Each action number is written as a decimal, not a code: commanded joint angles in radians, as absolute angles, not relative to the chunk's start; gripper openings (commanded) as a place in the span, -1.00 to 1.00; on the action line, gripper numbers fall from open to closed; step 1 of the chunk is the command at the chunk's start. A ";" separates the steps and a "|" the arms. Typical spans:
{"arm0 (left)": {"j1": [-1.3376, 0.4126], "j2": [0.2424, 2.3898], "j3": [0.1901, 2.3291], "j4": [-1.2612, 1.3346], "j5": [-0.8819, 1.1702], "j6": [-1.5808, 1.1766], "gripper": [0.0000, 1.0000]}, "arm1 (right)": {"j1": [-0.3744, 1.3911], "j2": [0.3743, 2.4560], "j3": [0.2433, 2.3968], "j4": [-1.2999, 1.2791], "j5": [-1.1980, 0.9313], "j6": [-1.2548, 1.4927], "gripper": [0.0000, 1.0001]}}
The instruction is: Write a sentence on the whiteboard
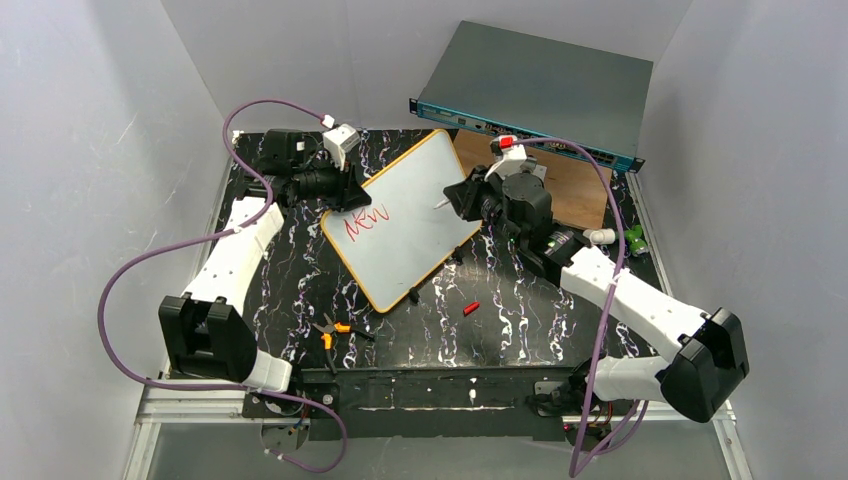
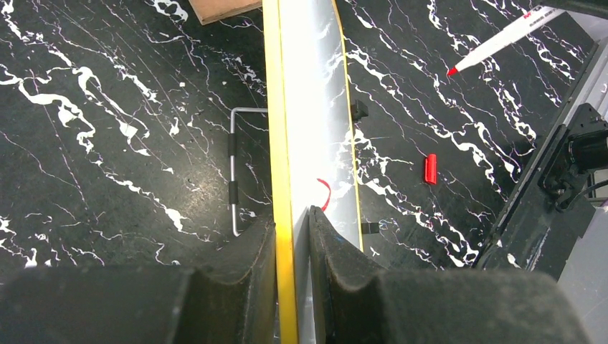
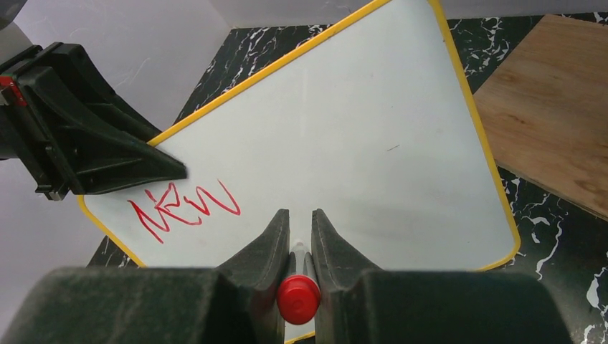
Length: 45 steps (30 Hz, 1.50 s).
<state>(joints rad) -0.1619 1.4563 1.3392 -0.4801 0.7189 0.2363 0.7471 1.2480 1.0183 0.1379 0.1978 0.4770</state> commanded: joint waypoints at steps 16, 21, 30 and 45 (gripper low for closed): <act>-0.202 1.352 1.257 -0.520 0.631 0.304 -1.00 | 0.698 1.297 1.045 0.281 0.079 0.479 -0.97; -0.202 1.354 1.260 -0.525 0.629 0.300 -1.00 | 0.696 1.314 1.062 0.282 0.058 0.477 -0.97; -0.202 1.358 1.278 -0.533 0.626 0.302 -1.00 | 0.696 1.398 1.143 0.314 0.008 0.503 -0.97; -0.202 1.374 1.292 -0.528 0.630 0.311 -1.00 | 0.696 1.522 1.255 0.331 0.010 0.565 -0.97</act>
<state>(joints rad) -0.1932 1.3708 1.2850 -0.4728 0.6685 0.2398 0.7002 1.5028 1.1969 0.2722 0.0154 0.5457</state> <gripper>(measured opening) 0.164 0.203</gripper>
